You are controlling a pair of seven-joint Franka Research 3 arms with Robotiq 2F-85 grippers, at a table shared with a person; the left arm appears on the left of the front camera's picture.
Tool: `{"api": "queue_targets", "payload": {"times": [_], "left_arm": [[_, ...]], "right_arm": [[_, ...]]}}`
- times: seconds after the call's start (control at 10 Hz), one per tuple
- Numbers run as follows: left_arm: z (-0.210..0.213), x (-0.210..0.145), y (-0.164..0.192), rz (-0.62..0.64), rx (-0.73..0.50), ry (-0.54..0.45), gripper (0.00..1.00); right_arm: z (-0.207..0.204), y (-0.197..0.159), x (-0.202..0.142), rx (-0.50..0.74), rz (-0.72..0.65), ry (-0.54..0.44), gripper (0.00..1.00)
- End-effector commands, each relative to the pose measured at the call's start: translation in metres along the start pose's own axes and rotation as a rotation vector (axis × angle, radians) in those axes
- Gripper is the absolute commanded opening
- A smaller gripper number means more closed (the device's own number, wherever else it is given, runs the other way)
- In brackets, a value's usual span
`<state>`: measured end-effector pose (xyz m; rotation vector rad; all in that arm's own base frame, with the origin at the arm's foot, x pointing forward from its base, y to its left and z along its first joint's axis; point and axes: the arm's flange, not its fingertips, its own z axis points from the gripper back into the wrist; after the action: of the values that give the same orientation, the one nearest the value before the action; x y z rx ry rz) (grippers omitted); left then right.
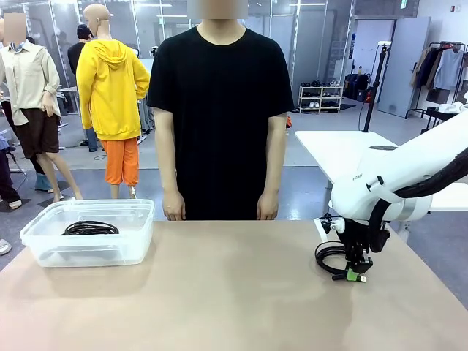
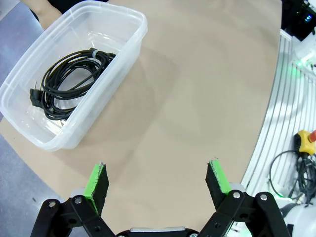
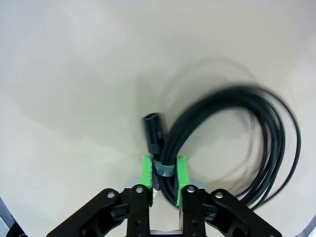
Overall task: Organize and store the cables.
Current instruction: Place the USB Extension Cable into the Organizing box.
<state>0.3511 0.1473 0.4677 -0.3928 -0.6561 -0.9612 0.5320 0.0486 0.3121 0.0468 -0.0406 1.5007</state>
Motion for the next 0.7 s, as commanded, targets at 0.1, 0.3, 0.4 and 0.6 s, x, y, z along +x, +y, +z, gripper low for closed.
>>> {"api": "queue_targets", "payload": {"times": [0.1, 0.3, 0.4, 0.6], "left_arm": [[0.003, 0.003, 0.001, 0.015, -0.01, -0.001, 1.0], [0.003, 0.003, 0.001, 0.015, -0.01, -0.001, 1.0], [0.003, 0.003, 0.001, 0.015, -0.01, -0.001, 1.0], [0.003, 0.003, 0.001, 0.015, -0.01, -0.001, 1.0]], "right_arm": [[-0.004, 0.003, 0.0, -0.031, 0.006, -0.03, 0.0], [0.025, 0.011, 0.009, -0.073, 0.015, -0.019, 0.0], [0.056, 0.016, 0.018, -0.083, 0.019, -0.014, 0.16], [0.113, 0.03, 0.053, -0.073, -0.016, 0.04, 0.16]]}}
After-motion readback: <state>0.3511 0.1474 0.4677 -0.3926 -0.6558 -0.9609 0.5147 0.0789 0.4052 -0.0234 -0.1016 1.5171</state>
